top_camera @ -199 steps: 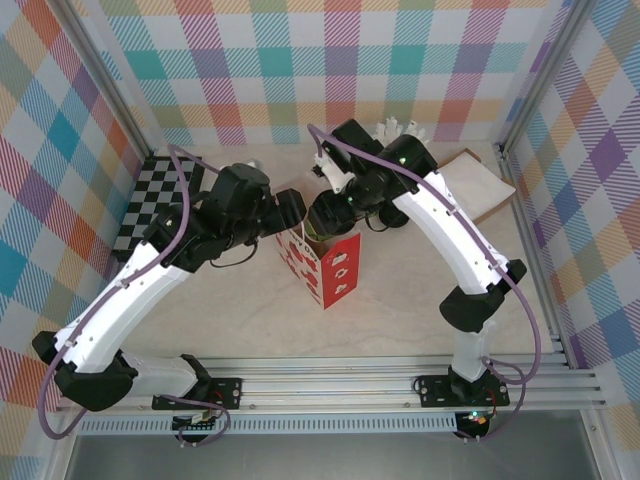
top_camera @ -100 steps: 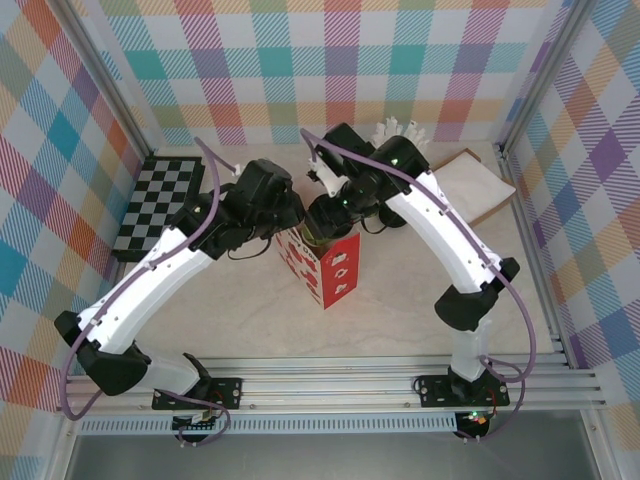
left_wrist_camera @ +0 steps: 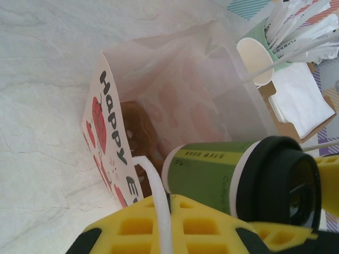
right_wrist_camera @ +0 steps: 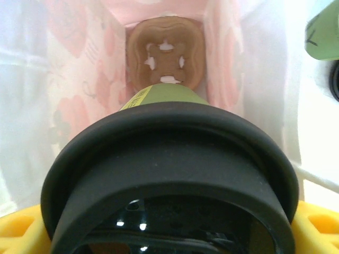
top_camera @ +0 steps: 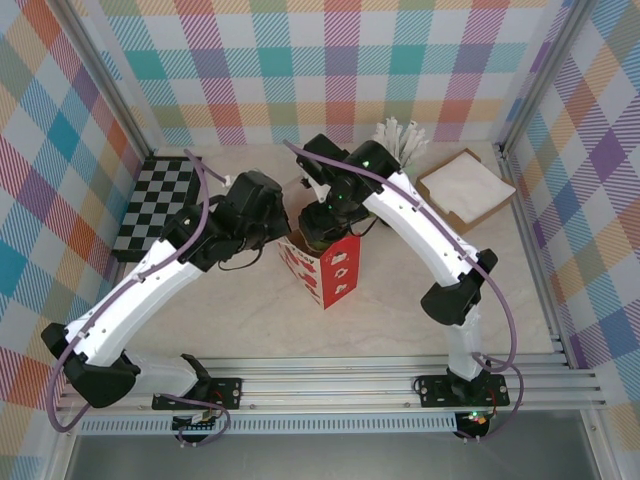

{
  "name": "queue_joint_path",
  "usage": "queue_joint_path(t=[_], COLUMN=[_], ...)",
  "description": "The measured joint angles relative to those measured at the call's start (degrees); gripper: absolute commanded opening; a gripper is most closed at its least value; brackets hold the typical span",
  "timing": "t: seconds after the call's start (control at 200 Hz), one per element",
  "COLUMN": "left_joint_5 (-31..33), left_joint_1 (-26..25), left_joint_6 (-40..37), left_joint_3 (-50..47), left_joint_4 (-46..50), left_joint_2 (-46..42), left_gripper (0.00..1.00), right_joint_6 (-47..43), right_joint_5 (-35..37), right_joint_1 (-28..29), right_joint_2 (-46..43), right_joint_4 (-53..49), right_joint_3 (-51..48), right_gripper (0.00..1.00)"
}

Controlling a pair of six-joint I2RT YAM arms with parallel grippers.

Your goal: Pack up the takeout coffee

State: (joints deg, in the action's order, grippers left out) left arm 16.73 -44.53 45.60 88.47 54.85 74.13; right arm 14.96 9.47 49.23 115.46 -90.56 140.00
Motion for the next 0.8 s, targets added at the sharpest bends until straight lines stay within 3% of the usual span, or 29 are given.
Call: queue_joint_path(t=[0.335,0.44,0.805], left_joint_5=[-5.75,-5.51,-5.73], left_joint_1=[0.0,0.11,0.09], left_joint_6=[-2.82,-3.02,-3.48], left_joint_3=[-4.22,-4.33,-4.72], left_joint_4=[-6.23,-6.29,-6.01], left_joint_2=[-2.95,-2.97,-3.13], left_gripper=[0.0,0.03,0.0], right_joint_6=[2.62,3.43,5.62], right_joint_5=[-2.16,-2.4,1.75], right_joint_1=[1.27,1.51,1.9], right_joint_2=[0.52,1.18,3.21], right_joint_4=[1.6,2.05,2.6], right_joint_3=[0.5,0.9,1.11], right_gripper=[0.57,0.56,0.57])
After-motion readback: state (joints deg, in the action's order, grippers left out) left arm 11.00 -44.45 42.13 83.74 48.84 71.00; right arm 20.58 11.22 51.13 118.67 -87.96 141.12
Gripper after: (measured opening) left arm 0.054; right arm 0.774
